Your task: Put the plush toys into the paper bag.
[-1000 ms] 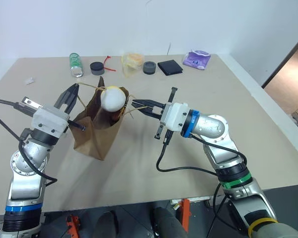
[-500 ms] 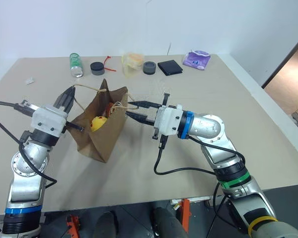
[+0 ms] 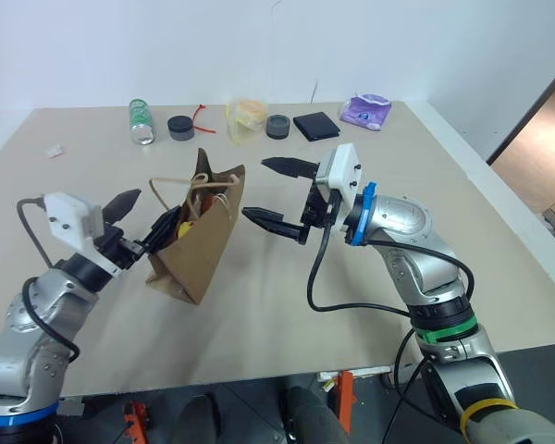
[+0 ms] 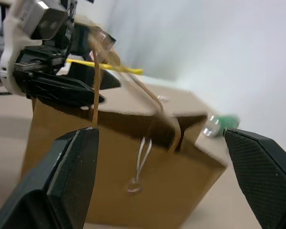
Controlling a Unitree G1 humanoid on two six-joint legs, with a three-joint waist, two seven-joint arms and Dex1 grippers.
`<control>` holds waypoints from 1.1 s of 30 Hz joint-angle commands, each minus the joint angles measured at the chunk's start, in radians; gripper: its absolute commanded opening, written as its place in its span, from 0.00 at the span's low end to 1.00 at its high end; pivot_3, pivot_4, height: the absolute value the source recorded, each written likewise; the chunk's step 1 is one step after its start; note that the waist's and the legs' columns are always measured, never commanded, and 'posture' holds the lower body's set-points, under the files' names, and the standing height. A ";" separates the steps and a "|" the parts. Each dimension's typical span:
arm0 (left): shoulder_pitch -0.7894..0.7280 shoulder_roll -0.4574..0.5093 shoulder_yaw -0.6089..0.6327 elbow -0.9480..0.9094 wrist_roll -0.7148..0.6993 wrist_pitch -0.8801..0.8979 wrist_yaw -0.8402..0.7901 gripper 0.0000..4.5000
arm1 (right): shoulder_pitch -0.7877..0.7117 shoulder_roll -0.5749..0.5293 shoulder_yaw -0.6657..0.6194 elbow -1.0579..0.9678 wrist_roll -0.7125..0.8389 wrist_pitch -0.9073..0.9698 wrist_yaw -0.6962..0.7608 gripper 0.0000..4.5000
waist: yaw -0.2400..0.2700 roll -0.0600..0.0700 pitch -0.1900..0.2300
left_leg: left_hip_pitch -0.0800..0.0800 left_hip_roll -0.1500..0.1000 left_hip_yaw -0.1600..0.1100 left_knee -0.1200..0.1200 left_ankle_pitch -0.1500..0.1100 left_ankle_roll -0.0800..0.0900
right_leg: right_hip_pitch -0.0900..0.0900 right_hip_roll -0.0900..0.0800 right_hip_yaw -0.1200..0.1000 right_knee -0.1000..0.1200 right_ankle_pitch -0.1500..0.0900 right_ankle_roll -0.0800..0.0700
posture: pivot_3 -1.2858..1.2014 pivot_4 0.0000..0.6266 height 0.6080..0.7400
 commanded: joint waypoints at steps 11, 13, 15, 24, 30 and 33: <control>0.124 0.139 0.247 -0.079 -0.352 0.192 -0.051 1.00 | 0.044 0.074 0.115 -0.036 0.034 0.208 0.012 0.02 | -0.006 0.000 0.000 | 0.000 0.000 0.000 -0.001 0.000 0.000 | -0.002 0.000 -0.001 0.000 -0.001 -0.001 | 0.52 0.24 1.00; 0.142 0.159 0.266 -0.087 -0.393 0.212 -0.070 1.00 | 0.026 0.105 0.134 -0.008 0.024 0.208 0.010 0.02 | -0.007 0.000 0.000 | -0.001 0.000 0.000 0.000 0.000 0.000 | -0.001 0.000 0.000 0.000 -0.001 -0.001 | 0.52 0.24 1.00; 0.172 0.172 0.268 -0.113 -0.431 0.232 -0.090 1.00 | 0.010 0.131 0.148 0.015 0.015 0.208 0.010 0.02 | -0.008 0.000 0.001 | -0.001 0.000 0.000 0.000 0.000 -0.001 | -0.002 0.000 -0.001 0.000 -0.001 -0.001 | 0.52 0.24 1.00; 0.240 0.170 0.134 -0.155 -0.188 0.161 -0.103 1.00 | -0.090 0.249 0.192 0.176 -0.052 0.154 0.010 0.02 | -0.014 0.000 0.001 | 0.000 0.000 0.000 -0.001 -0.001 -0.001 | -0.002 -0.001 -0.001 -0.001 -0.001 -0.002 | 0.52 0.24 1.00; 0.227 0.131 0.048 -0.153 -0.097 0.130 -0.094 1.00 | -0.147 0.333 0.196 0.274 -0.086 0.104 0.010 0.02 | -0.021 0.000 0.001 | -0.001 0.000 0.000 -0.001 -0.001 -0.002 | -0.003 -0.001 -0.002 -0.001 0.000 -0.003 | 0.52 0.24 1.00; 0.220 0.110 0.014 -0.153 -0.052 0.118 -0.082 1.00 | -0.154 0.350 0.193 0.285 -0.095 0.094 0.015 0.02 | -0.021 0.000 0.000 | -0.001 0.001 0.000 -0.001 -0.001 -0.002 | -0.003 -0.001 -0.002 -0.001 0.000 -0.003 | 0.52 0.24 1.00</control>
